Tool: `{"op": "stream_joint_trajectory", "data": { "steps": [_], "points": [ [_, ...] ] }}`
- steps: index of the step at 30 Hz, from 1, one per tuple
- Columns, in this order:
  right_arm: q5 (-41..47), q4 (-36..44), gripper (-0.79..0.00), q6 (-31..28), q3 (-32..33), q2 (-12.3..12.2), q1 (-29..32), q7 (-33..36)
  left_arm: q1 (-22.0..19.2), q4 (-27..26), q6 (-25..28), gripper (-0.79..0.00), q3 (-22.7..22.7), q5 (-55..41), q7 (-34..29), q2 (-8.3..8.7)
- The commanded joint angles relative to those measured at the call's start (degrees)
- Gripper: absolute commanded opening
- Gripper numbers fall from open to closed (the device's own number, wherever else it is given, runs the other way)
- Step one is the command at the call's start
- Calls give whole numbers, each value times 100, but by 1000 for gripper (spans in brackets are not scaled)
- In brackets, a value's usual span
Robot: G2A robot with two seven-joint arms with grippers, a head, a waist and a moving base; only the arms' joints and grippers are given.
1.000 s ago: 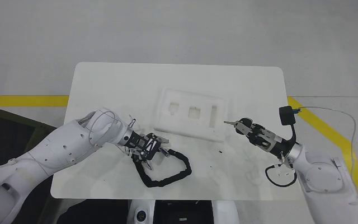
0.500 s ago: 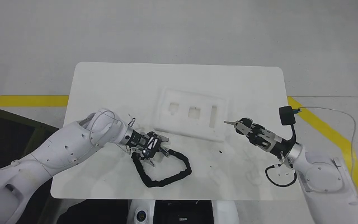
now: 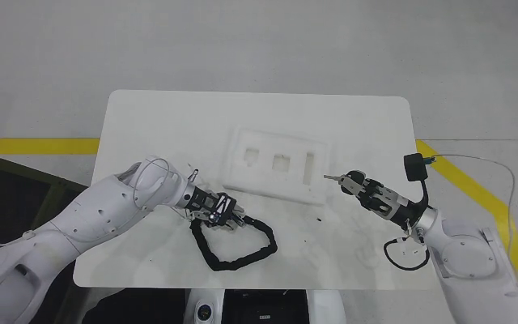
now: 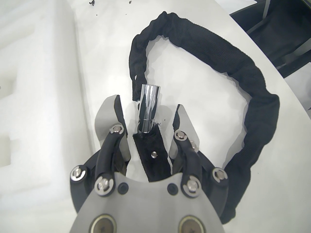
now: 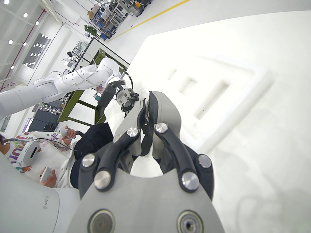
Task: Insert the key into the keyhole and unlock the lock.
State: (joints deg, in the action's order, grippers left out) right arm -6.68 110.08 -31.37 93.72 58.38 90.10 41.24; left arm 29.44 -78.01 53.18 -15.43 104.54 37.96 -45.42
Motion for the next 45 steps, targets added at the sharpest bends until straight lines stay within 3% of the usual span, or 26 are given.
{"op": "stream_joint_trajectory", "data": {
  "steps": [1, 9, 11, 15, 19, 25, 35, 45],
  "points": [
    [0, 0, -785, 0, 0, 0, 0, 0, 4, 23, 15, -422, -9, 23, 4, -21],
    [0, 0, -785, 0, 0, 0, 0, 0, 37, 144, 49, -456, -70, 55, 17, -106],
    [0, 0, -785, 0, 0, 0, 0, 0, 47, 166, 45, -502, -89, 59, 23, -122],
    [0, 0, -785, 0, 0, 0, 0, 0, 68, 189, 46, -693, -126, 72, 23, -153],
    [0, 0, -785, 0, 0, 0, 0, 0, 87, 224, 73, -785, -165, 59, 9, -186],
    [0, 0, -785, 0, 0, 0, 0, 0, 112, 255, 100, -785, -221, 9, 202, -231],
    [149, 191, -785, 31, -225, 8, 50, 18, 101, 419, -298, -785, -298, 193, 1612, -185],
    [-53, 895, -785, 476, -742, -3, 319, 369, 141, 430, -682, -785, -457, -278, 1976, -234]
  ]
}}
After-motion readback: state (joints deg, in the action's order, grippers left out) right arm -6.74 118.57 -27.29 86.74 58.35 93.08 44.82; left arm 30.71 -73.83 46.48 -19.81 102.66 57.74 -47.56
